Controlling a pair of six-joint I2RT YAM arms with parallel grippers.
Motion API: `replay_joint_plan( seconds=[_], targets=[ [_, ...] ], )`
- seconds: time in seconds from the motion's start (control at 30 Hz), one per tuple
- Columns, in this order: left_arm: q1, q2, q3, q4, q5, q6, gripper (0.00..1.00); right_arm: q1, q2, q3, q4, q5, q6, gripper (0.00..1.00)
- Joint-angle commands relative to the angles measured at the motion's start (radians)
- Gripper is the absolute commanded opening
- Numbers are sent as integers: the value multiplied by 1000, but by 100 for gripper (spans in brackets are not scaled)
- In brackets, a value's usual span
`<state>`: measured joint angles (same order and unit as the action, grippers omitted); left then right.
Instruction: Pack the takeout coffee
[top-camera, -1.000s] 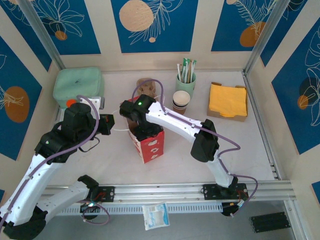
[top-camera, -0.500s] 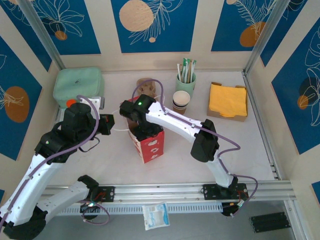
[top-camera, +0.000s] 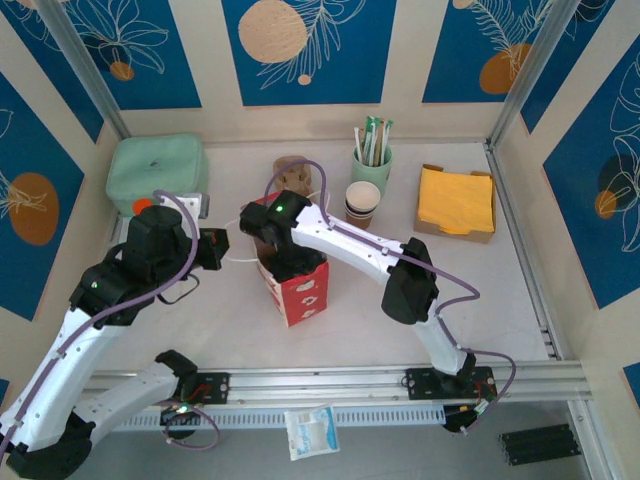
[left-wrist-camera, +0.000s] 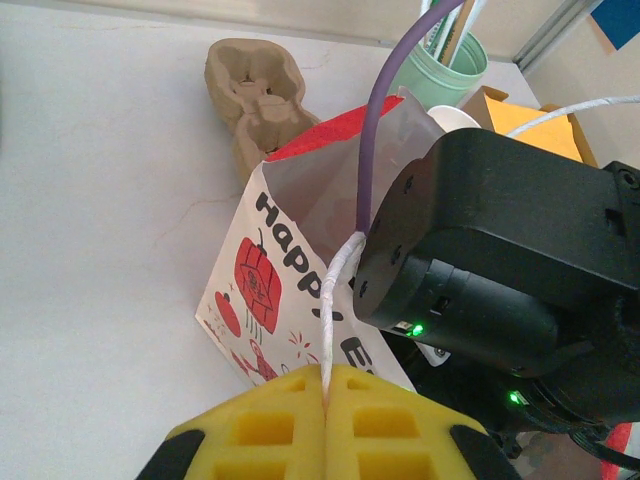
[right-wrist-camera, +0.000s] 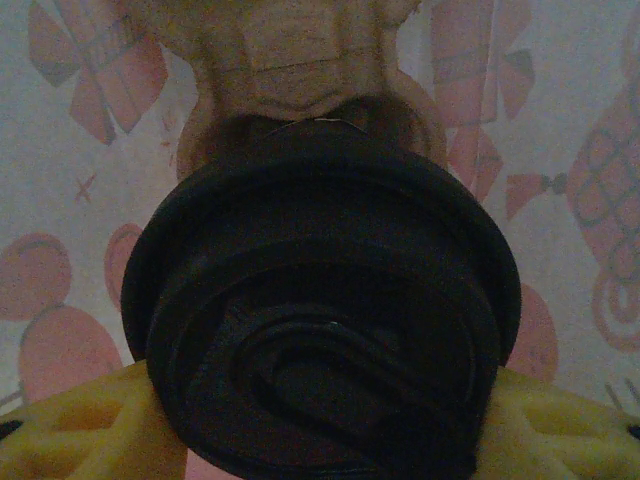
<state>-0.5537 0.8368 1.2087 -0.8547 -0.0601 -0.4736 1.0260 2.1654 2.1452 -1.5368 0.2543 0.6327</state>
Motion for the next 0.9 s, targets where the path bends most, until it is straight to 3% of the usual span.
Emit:
replay_joint_plan(
  seconds=[0.0,0.87],
  targets=[
    [8,-4,2,-21,3,-5,0,-10,4,-35,4,-12,6,59],
    [8,-5,0,-22,3,-6,0,-20,1,-106,52,-23,12,58]
  ],
)
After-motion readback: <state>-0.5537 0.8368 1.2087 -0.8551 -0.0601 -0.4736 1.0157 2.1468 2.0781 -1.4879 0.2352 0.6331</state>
